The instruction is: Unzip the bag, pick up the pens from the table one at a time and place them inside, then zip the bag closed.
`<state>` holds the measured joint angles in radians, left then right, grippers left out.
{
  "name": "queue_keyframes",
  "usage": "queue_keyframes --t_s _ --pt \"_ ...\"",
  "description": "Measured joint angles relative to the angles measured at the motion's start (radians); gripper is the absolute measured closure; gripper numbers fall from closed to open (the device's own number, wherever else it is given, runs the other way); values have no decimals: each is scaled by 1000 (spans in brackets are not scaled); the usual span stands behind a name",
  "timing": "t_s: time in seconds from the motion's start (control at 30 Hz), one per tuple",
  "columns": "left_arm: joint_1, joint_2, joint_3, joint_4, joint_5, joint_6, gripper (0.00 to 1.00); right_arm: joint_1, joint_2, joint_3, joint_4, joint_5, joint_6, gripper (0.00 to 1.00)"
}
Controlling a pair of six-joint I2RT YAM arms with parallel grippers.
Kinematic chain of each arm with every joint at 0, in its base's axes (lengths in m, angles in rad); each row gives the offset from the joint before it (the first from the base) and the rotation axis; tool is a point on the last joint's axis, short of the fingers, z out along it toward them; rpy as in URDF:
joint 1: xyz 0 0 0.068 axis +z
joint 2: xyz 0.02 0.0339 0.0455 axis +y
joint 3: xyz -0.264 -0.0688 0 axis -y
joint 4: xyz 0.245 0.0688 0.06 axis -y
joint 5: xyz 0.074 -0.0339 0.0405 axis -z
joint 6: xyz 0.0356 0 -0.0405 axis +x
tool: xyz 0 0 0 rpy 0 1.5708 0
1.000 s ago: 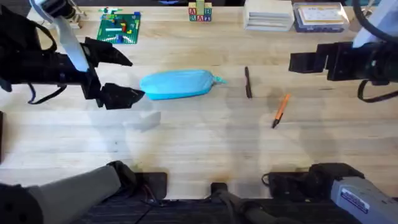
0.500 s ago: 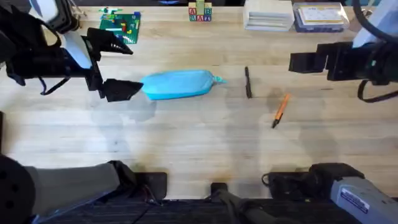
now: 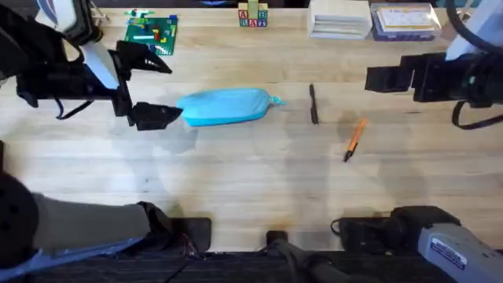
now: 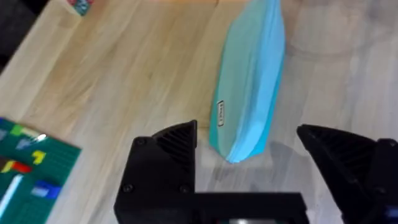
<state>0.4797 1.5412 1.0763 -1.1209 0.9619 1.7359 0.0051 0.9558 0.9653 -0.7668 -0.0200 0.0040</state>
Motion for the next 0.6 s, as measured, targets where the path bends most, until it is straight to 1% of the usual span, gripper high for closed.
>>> queue_keyframes --t_s 0.07,0.1,0.2,0.23,0.27,0.3,0.4,0.6 --pt "0 37 0 -27 13 46 9 0 0 0 0 0 0 3" --pt "0 88 0 -48 28 116 9 0 0 0 0 0 0 3" --pt "0 129 0 -53 38 167 9 0 0 0 0 0 0 3" --pt "0 163 0 -49 41 200 10 0 0 0 0 0 0 3" --pt "0 173 0 -46 41 211 9 0 0 0 0 0 0 3" --pt "0 227 0 -19 50 252 9 0 0 0 0 0 0 3" --pt "0 278 0 2 80 266 9 0 0 0 0 0 0 3" --pt "0 290 0 6 101 270 9 0 0 0 0 0 0 3"
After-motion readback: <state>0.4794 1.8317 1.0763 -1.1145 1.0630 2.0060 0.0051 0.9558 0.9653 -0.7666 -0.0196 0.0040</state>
